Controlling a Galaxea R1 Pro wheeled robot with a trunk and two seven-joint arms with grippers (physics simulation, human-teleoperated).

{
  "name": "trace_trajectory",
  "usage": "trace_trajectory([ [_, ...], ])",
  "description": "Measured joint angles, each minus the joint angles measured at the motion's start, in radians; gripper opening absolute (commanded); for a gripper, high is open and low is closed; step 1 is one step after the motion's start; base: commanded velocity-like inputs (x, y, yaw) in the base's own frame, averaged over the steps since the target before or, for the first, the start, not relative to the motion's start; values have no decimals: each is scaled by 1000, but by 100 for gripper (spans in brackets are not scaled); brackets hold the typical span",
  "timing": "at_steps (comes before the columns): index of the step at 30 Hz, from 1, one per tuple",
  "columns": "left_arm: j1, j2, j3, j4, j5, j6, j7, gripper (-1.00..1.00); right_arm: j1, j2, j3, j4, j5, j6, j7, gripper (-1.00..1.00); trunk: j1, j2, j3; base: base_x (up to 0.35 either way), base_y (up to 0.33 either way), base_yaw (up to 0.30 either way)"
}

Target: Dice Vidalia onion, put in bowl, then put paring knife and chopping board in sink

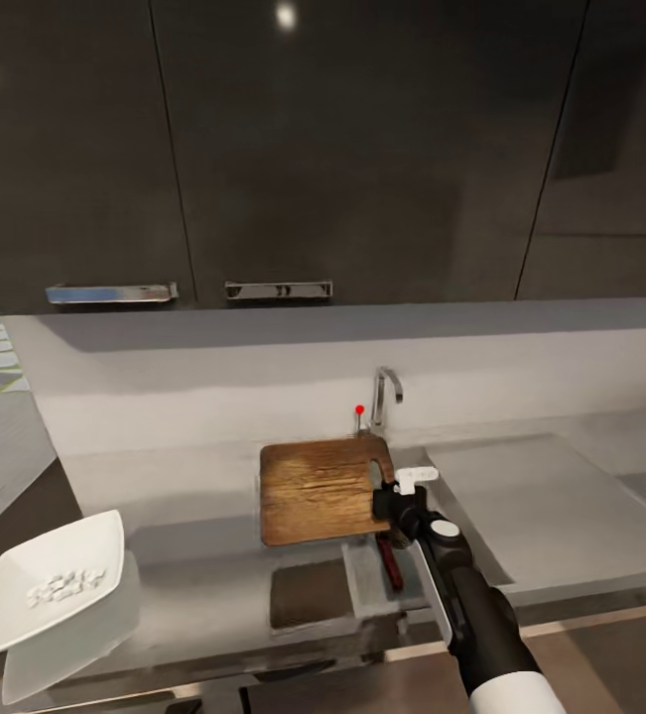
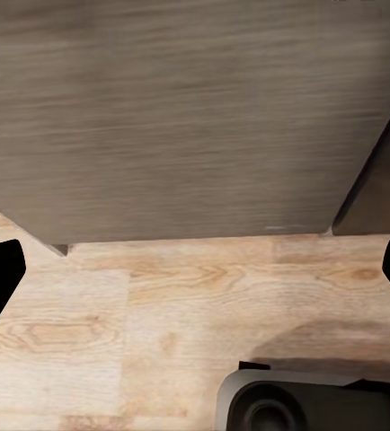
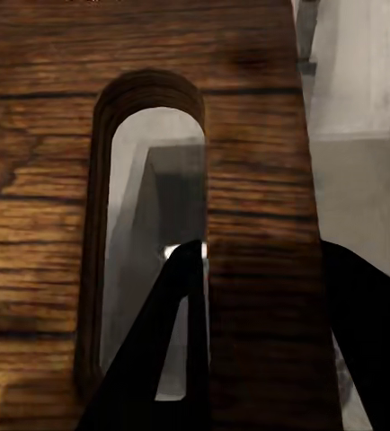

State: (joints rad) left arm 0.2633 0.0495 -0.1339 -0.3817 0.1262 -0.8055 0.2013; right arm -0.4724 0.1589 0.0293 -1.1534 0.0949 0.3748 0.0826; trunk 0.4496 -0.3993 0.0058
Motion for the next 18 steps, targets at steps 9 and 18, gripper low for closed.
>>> trace_trajectory([
  [9,0,0,0,0,0,0,0,100,0,16,-4,74,-160,-32,-482,-100,0,0,0,2,-2,2],
  [18,0,0,0,0,0,0,0,100,0,16,-5,86,-337,-130,-771,-100,0,0,0,0,0,0],
])
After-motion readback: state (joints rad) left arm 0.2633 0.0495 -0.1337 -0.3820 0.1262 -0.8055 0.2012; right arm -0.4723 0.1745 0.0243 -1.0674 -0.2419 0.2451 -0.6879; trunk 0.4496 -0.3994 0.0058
